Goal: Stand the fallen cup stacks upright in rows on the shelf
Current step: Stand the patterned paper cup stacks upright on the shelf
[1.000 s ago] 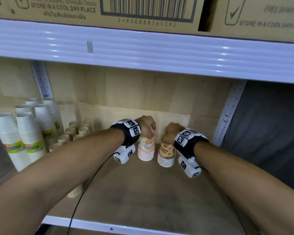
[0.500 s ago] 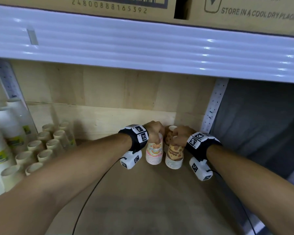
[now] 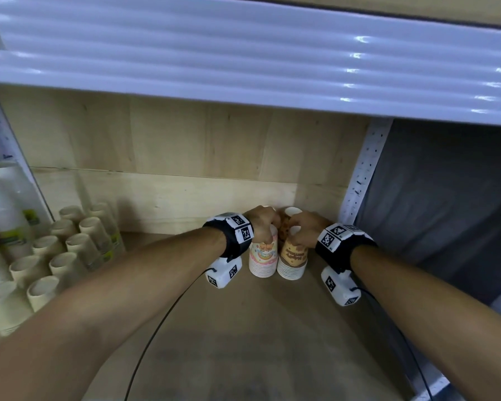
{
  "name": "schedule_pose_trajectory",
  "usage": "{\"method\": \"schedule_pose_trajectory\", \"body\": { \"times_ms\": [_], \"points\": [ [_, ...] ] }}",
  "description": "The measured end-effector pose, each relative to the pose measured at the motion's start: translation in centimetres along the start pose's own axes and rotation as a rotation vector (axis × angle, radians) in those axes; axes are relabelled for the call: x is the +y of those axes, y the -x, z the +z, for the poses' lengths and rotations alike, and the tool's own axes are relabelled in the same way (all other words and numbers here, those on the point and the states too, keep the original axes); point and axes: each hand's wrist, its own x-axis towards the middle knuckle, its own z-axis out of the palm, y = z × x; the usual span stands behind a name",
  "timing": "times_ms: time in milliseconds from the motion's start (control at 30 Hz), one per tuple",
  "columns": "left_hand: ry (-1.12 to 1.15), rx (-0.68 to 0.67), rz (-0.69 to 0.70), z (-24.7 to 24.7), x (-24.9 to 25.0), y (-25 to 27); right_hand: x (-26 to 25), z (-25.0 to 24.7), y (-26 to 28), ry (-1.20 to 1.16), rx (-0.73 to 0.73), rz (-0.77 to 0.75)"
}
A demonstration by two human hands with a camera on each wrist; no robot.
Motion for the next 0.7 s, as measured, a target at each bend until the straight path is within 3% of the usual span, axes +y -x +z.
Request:
{"method": "schedule_pose_trajectory", "body": {
  "times_ms": [300,467,700],
  "points": [
    [-0.015,0.031,0.035,0.42,-0.12,-0.45,0.30,0.00,-0.05,-0.052,0.028,0.043],
    [-0.012,0.026,0.036,0.58,-0.04,-0.67,0.53,0.05,-0.25,-0.044,0.030,-0.042],
    [-0.011,0.023,-0.008,0.59,0.26,-0.72,0.82,0.19,-0.55,-0.046,0.015,-0.036]
  ]
}}
